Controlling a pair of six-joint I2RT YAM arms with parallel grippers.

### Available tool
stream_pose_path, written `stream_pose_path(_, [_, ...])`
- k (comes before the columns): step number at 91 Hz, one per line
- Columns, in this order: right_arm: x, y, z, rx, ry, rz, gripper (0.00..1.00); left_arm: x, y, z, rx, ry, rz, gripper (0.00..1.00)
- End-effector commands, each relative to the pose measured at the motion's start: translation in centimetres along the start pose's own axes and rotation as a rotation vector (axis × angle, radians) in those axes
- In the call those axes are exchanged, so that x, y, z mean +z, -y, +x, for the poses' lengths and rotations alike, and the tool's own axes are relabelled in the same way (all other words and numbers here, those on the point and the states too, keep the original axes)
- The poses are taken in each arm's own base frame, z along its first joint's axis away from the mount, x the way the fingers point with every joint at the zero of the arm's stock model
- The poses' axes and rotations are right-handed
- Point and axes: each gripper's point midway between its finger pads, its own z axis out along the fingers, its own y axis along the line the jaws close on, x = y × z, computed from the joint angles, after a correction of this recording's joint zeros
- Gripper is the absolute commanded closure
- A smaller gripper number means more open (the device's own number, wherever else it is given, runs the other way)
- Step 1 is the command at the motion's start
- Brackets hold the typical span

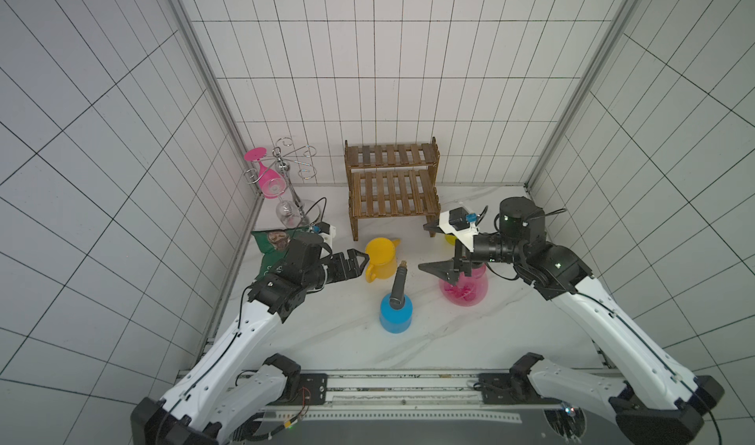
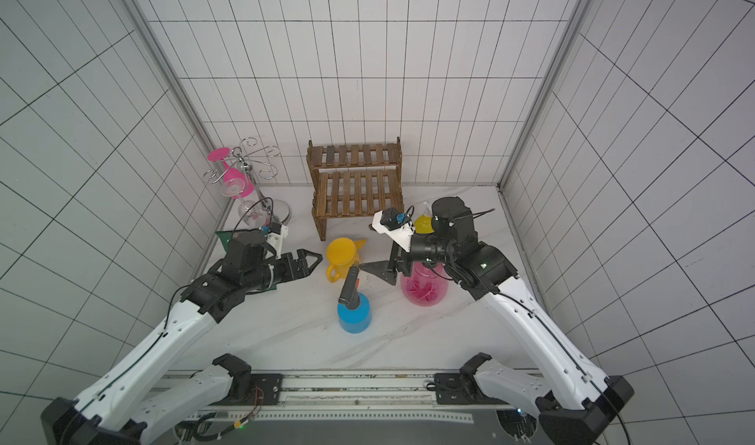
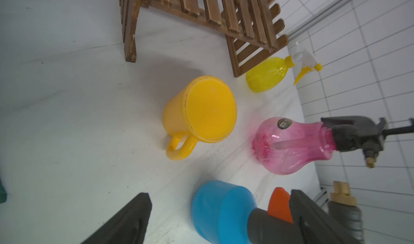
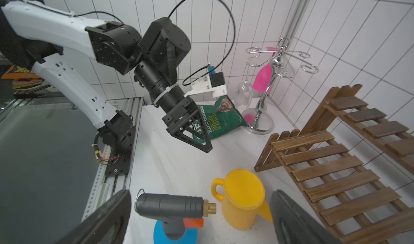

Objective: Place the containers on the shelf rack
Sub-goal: 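Pick up a container from the center of the board.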

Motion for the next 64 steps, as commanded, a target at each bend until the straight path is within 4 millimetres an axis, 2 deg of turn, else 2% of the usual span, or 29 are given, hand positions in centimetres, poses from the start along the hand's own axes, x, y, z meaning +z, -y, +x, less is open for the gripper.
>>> stream_pose_path(1, [0.7, -0.3, 1.6, 0.02, -0.076, 0.005, 0.01, 0.2, -0.9, -0.8, 0.227, 0.031, -0.117, 0.02])
stream_pose_path(14, [0.9, 1.5, 1.3, 0.053, -0.064, 0.103, 0.01, 1.4, -2.2, -0.3, 0.281, 0.048, -0.162, 0.05])
stream_pose_path(23, [1.0, 2.3, 1.4, 0.048, -0.067, 0.138, 0.01, 2.1, -2.1, 0.2, 0.292, 0.066, -0.119, 0.13])
stream_pose_path(43, [1.0, 3.4, 1.5, 0.04, -0.067, 0.194, 0.01, 4.4, -1.4, 2.0, 0.335, 0.033, -0.068, 0.19])
stream_pose_path(55, [0.8, 3.8, 1.4, 0.038, -0.055, 0.226, 0.01, 5.9, -2.1, 3.0, 0.347, 0.004, -0.097, 0.23])
stream_pose_path(64, [0.7, 4.1, 1.4, 0.048, -0.046, 0.245, 0.01, 6.6, -2.8, 3.1, 0.346, 0.002, -0.124, 0.3])
